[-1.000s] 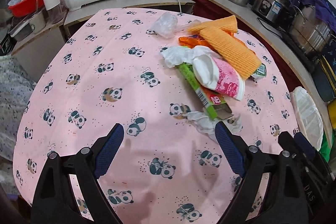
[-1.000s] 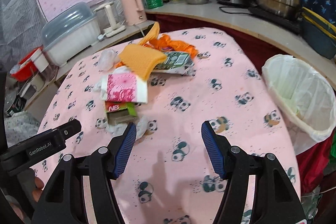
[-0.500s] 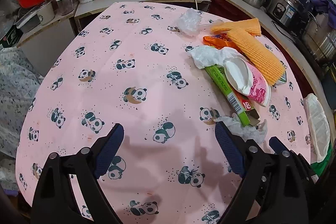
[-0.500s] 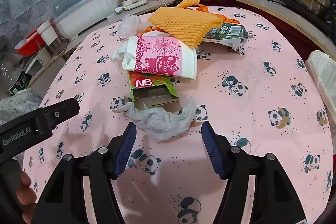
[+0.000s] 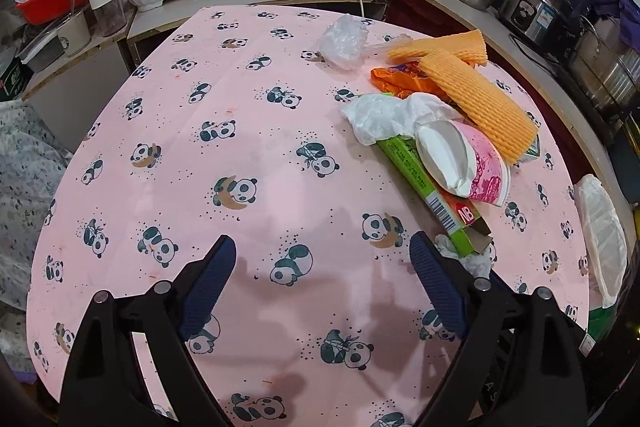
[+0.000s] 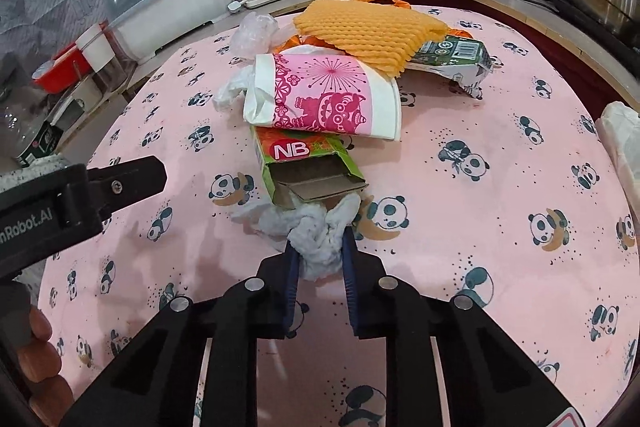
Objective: Collect trash
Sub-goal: 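Grasp the tissue with the right gripper while the left grasps the white plastic wrap, then carry the tissue and plastic wrap over the trash bin, then open both grippers to drop the tissue and wrap into the bin, then move both tools back toward the pink cup and green NB carton, then grasp the pink paper cup with the left gripper while the right reaches the green carton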
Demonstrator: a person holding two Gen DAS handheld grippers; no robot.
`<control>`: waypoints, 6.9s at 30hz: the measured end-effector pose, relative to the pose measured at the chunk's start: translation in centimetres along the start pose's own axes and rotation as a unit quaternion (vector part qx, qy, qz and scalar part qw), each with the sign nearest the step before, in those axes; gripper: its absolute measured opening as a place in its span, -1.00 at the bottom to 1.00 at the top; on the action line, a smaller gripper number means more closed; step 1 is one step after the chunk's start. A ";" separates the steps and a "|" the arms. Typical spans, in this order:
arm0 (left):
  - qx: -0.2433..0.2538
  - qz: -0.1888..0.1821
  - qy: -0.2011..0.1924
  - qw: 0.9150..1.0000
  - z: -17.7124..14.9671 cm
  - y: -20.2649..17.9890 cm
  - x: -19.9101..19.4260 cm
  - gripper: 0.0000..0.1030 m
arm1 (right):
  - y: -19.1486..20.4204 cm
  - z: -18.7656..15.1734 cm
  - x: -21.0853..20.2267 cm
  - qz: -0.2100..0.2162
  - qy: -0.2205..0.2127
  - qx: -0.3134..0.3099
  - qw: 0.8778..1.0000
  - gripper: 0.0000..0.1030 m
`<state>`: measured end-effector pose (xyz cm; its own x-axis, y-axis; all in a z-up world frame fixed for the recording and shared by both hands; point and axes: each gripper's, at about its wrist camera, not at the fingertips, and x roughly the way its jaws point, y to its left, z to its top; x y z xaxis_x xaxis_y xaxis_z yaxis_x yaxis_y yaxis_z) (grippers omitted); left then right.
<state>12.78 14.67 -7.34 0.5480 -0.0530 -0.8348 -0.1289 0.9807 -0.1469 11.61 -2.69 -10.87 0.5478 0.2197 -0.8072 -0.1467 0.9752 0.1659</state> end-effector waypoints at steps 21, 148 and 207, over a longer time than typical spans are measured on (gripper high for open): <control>0.035 -0.041 0.007 0.999 0.1 -5.2 0.2 0.64 | -11.7 -1.7 -6.1 -0.067 -0.039 0.130 0.989 -0.66; 0.244 -0.159 -0.049 0.955 0.4 -32.6 -1.3 0.51 | -28.5 1.1 -18.2 -0.152 -0.211 0.260 0.930 0.05; 0.125 -0.050 -0.026 0.991 1.5 -12.0 -0.4 0.74 | -13.0 1.9 -7.9 -0.066 -0.085 0.162 0.981 0.27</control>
<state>15.33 3.17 -4.42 0.5902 -0.1496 -0.7933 0.1331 0.9873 -0.0872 10.77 -17.02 -5.54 0.6784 0.0652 -0.7318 0.1890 0.9470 0.2596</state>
